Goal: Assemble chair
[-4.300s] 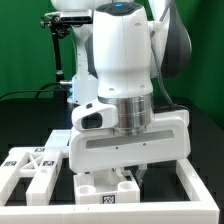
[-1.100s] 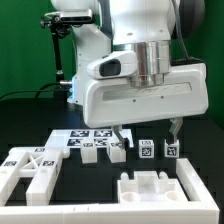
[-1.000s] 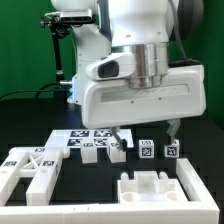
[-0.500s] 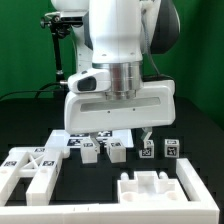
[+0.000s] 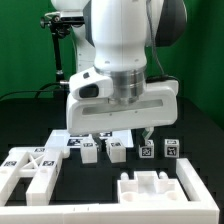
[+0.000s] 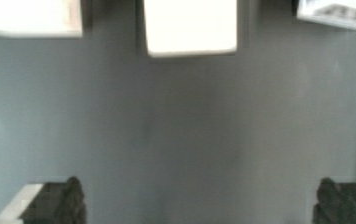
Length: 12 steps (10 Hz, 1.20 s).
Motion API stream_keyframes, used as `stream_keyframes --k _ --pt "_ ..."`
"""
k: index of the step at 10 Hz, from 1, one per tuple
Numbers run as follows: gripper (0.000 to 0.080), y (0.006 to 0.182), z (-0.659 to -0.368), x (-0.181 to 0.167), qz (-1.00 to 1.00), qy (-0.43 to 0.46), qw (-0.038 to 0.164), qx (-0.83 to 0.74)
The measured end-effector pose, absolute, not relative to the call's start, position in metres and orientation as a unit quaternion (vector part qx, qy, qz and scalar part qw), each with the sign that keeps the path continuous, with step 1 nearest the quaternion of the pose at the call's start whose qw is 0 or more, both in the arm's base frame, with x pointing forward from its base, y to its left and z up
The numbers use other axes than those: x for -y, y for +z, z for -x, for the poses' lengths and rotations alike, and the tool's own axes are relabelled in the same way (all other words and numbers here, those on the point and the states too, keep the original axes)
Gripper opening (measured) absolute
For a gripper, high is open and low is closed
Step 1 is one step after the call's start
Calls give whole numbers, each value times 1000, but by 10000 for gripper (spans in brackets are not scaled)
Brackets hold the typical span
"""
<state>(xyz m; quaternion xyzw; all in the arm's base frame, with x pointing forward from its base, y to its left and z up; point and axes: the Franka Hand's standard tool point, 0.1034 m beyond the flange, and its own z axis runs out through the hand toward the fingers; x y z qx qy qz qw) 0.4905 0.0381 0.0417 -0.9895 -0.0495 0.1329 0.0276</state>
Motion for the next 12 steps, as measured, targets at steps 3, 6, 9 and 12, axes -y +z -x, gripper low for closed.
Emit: stream_keyframes --k 3,6,9,12 --pt "649 38 -481 -41 973 222 33 52" --pt "649 34 -473 -32 946 319 30 59" --pt "649 34 -459 -21 906 418 17 61" --pt "649 31 -451 -24 858 511 16 57"
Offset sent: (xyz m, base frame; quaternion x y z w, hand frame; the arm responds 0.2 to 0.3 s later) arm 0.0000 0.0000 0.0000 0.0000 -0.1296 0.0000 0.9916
